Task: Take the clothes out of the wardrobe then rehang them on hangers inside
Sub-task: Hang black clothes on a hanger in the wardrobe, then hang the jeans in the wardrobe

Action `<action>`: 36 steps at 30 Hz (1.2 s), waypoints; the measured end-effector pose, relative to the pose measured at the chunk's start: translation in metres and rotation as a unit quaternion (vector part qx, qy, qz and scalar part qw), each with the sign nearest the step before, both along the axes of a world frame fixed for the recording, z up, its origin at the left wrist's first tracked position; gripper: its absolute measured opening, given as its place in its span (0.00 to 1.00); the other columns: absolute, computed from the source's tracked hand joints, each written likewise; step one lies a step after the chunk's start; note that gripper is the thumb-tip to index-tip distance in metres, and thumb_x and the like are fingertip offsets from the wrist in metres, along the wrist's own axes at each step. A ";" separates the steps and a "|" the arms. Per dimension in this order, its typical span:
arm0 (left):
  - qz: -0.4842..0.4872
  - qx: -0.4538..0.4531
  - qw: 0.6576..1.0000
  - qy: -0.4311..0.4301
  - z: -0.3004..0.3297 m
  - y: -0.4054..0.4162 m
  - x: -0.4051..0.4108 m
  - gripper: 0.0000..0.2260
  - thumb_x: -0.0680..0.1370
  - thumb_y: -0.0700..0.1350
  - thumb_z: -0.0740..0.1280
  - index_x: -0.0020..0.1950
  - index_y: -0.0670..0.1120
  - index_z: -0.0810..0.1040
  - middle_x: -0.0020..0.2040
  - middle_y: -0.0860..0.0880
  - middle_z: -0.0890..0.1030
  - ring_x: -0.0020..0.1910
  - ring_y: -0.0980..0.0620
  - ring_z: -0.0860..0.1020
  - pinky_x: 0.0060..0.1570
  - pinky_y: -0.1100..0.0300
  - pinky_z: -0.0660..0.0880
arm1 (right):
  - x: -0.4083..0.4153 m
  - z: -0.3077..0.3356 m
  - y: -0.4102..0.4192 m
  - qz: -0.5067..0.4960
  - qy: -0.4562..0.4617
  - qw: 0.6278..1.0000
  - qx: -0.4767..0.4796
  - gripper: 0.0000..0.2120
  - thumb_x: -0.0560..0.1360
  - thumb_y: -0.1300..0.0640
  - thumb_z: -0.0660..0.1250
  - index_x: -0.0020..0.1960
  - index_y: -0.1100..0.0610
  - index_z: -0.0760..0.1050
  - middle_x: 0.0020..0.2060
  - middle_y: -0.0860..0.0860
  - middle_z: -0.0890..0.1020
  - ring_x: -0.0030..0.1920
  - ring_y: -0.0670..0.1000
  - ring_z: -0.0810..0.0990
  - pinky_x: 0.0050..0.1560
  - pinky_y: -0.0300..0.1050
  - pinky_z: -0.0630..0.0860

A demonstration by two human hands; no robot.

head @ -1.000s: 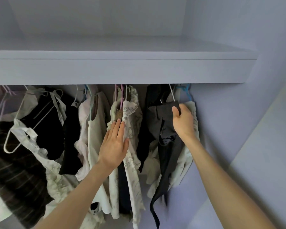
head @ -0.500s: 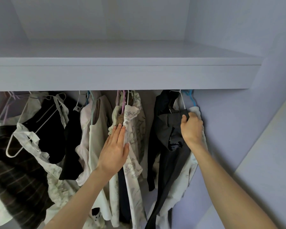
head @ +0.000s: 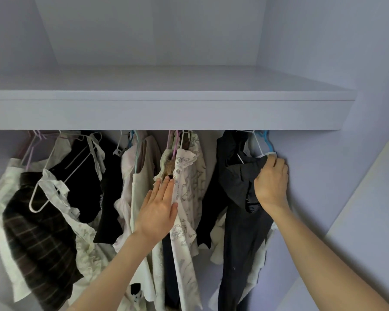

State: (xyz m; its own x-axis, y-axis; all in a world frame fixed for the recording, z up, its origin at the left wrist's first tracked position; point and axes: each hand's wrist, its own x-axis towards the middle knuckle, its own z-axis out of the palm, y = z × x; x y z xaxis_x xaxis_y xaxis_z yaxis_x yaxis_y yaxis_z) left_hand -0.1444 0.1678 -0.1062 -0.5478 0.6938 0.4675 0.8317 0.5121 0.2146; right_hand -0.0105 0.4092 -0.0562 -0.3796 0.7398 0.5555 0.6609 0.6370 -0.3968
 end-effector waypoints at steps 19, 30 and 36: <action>0.179 -0.076 0.980 -0.039 -0.072 -0.253 0.132 0.29 0.77 0.44 0.65 0.75 0.48 0.58 0.74 0.45 0.57 0.73 0.42 0.55 0.69 0.45 0.58 | 0.051 -0.102 -0.279 0.361 -0.144 0.916 0.100 0.30 0.68 0.54 0.74 0.66 0.62 0.71 0.64 0.62 0.73 0.65 0.61 0.72 0.63 0.63 0.66; 0.503 -0.042 0.859 -0.085 -0.076 -0.481 0.302 0.24 0.76 0.51 0.57 0.72 0.46 0.64 0.72 0.41 0.65 0.72 0.41 0.60 0.65 0.42 0.63 | 0.088 -0.118 -0.519 0.676 -0.138 0.720 0.072 0.28 0.73 0.45 0.53 0.66 0.59 0.70 0.63 0.59 0.75 0.62 0.58 0.76 0.61 0.59 0.68; 0.695 -0.004 0.711 -0.105 -0.066 -0.564 0.404 0.24 0.74 0.51 0.55 0.69 0.47 0.66 0.68 0.41 0.70 0.69 0.41 0.66 0.61 0.41 0.66 | 0.117 -0.116 -0.657 0.817 -0.103 0.561 0.087 0.27 0.70 0.47 0.61 0.64 0.60 0.73 0.59 0.57 0.78 0.60 0.58 0.77 0.61 0.57 0.66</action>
State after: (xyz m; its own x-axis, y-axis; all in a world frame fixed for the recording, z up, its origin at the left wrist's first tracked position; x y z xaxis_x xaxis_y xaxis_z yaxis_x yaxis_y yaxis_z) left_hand 0.2593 -0.3958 -0.1718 -0.7647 -0.5835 0.2735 -0.5288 0.8108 0.2512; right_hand 0.1069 -0.2476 -0.1721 -0.5423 -0.7471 0.3845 -0.8402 0.4776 -0.2569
